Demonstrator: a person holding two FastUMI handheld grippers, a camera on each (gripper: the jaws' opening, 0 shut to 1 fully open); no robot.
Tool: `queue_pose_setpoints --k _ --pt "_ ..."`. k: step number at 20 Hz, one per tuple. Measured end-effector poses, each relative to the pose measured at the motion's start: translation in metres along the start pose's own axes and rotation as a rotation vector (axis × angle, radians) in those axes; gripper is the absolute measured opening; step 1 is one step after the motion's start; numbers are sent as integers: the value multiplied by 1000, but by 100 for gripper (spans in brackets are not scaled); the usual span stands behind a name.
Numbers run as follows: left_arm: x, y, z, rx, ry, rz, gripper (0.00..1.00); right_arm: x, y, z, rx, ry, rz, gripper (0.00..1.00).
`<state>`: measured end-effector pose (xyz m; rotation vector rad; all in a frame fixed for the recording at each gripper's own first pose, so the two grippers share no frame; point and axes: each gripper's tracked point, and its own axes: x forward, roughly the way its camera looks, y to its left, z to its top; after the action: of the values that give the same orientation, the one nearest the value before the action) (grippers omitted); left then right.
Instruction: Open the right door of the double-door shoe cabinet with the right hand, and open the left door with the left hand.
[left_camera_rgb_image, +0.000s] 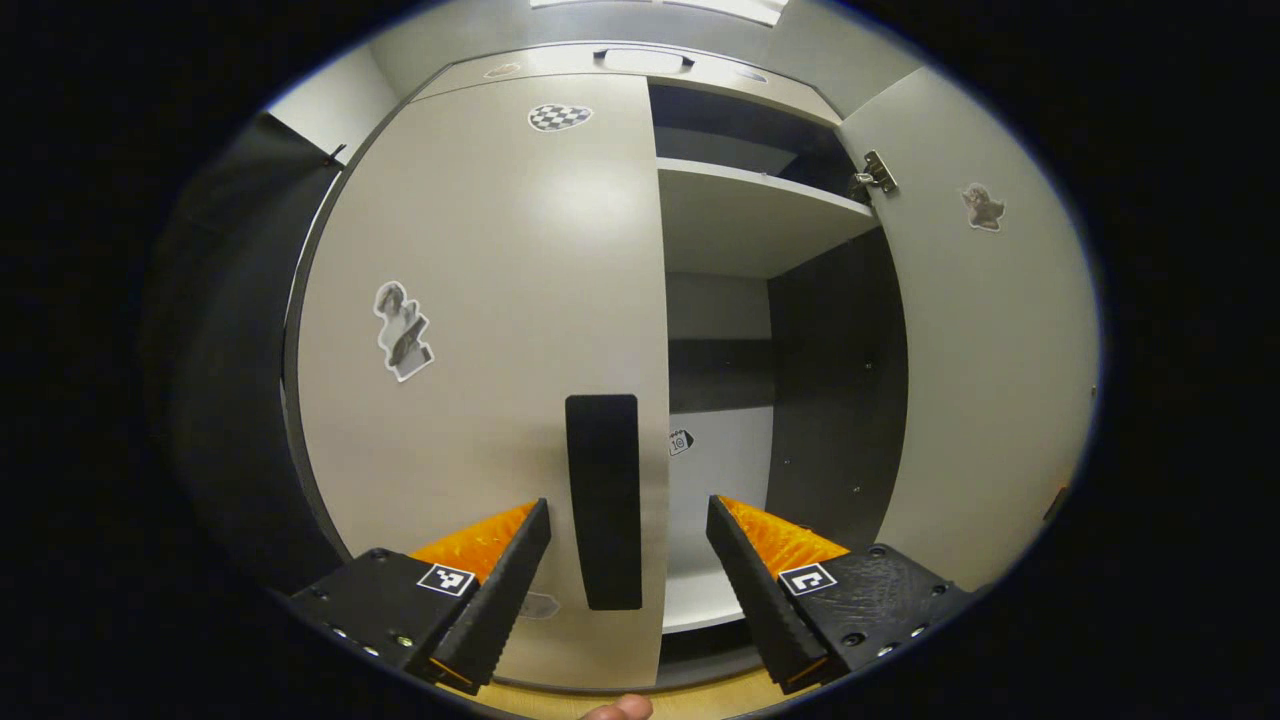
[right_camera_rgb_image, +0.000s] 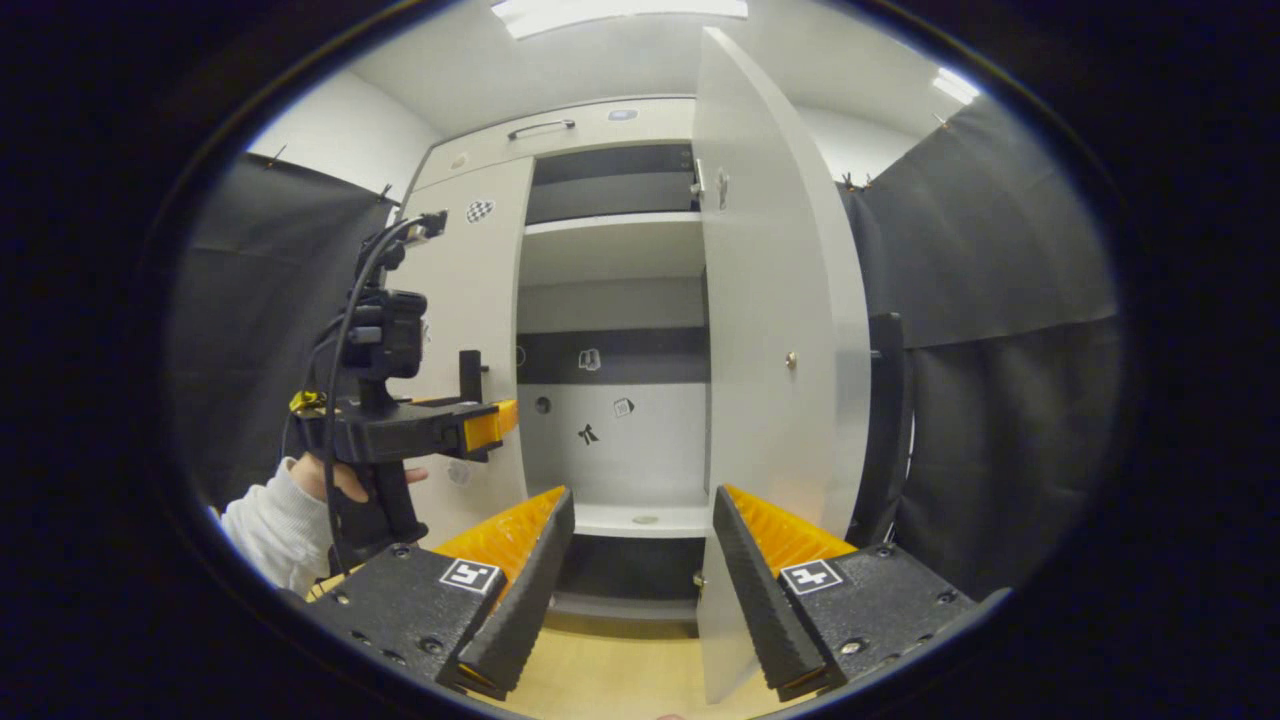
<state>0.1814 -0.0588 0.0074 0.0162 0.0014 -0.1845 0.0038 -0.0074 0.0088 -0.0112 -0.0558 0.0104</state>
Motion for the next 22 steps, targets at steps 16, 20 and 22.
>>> queue_pose_setpoints --k 16,20,22 --pt "7 26 -3 -5 19 78 67 8 2 -5 -18 2 22 88" --pt "7 18 -4 -29 27 57 50 8 2 -5 -15 0 25 88" --pt "8 19 -5 -23 29 87 30 7 1 -6 -13 0 22 88"
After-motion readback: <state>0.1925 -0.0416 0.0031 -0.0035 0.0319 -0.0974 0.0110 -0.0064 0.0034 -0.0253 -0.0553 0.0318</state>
